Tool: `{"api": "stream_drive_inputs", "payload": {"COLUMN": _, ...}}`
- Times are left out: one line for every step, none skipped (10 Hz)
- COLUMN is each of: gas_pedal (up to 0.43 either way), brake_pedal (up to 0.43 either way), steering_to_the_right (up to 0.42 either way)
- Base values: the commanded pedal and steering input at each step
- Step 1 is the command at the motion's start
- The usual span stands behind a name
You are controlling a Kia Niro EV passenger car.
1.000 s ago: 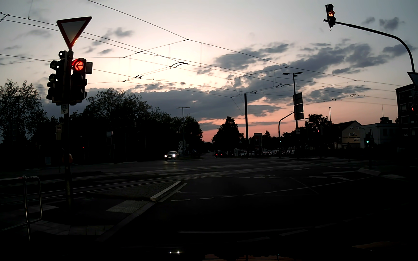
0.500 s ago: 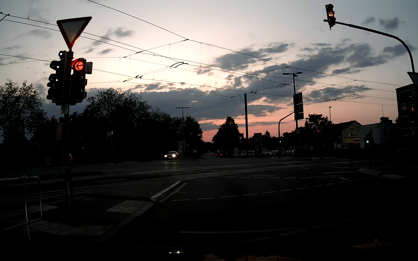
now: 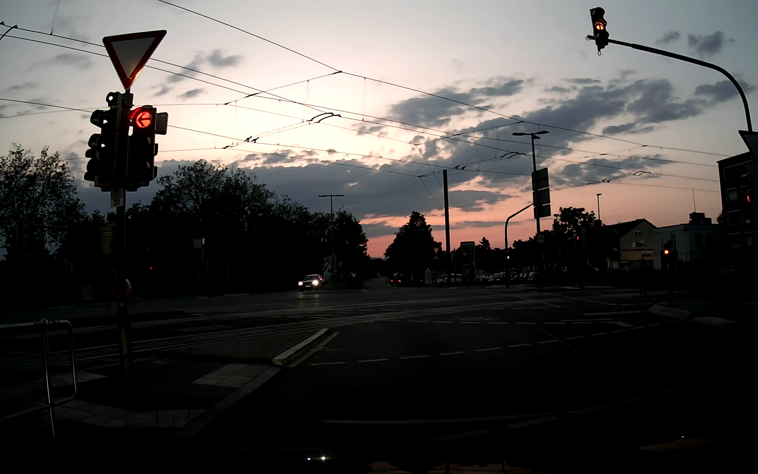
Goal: Follow the waypoints while adhering to traffic rules and regulations
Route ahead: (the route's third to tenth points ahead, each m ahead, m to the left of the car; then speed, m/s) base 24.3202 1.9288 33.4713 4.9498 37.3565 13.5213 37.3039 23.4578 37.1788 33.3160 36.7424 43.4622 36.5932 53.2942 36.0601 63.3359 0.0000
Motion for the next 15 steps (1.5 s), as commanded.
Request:
{"api": "stream_drive_inputs", "payload": {"gas_pedal": 0.000, "brake_pedal": 0.244, "steering_to_the_right": 0.027}}
{"api": "stream_drive_inputs", "payload": {"gas_pedal": 0.000, "brake_pedal": 0.244, "steering_to_the_right": 0.027}}
{"api": "stream_drive_inputs", "payload": {"gas_pedal": 0.000, "brake_pedal": 0.244, "steering_to_the_right": 0.027}}
{"api": "stream_drive_inputs", "payload": {"gas_pedal": 0.000, "brake_pedal": 0.244, "steering_to_the_right": 0.026}}
{"api": "stream_drive_inputs", "payload": {"gas_pedal": 0.000, "brake_pedal": 0.244, "steering_to_the_right": 0.027}}
{"api": "stream_drive_inputs", "payload": {"gas_pedal": 0.000, "brake_pedal": 0.244, "steering_to_the_right": 0.026}}
{"api": "stream_drive_inputs", "payload": {"gas_pedal": 0.000, "brake_pedal": 0.244, "steering_to_the_right": 0.027}}
{"api": "stream_drive_inputs", "payload": {"gas_pedal": 0.000, "brake_pedal": 0.244, "steering_to_the_right": 0.026}}
{"api": "stream_drive_inputs", "payload": {"gas_pedal": 0.000, "brake_pedal": 0.244, "steering_to_the_right": 0.026}}
{"api": "stream_drive_inputs", "payload": {"gas_pedal": 0.000, "brake_pedal": 0.244, "steering_to_the_right": 0.027}}
{"api": "stream_drive_inputs", "payload": {"gas_pedal": 0.000, "brake_pedal": 0.244, "steering_to_the_right": 0.027}}
{"api": "stream_drive_inputs", "payload": {"gas_pedal": 0.000, "brake_pedal": 0.244, "steering_to_the_right": 0.027}}
{"api": "stream_drive_inputs", "payload": {"gas_pedal": 0.000, "brake_pedal": 0.244, "steering_to_the_right": 0.027}}
{"api": "stream_drive_inputs", "payload": {"gas_pedal": 0.000, "brake_pedal": 0.244, "steering_to_the_right": 0.026}}
{"api": "stream_drive_inputs", "payload": {"gas_pedal": 0.000, "brake_pedal": 0.244, "steering_to_the_right": 0.026}}
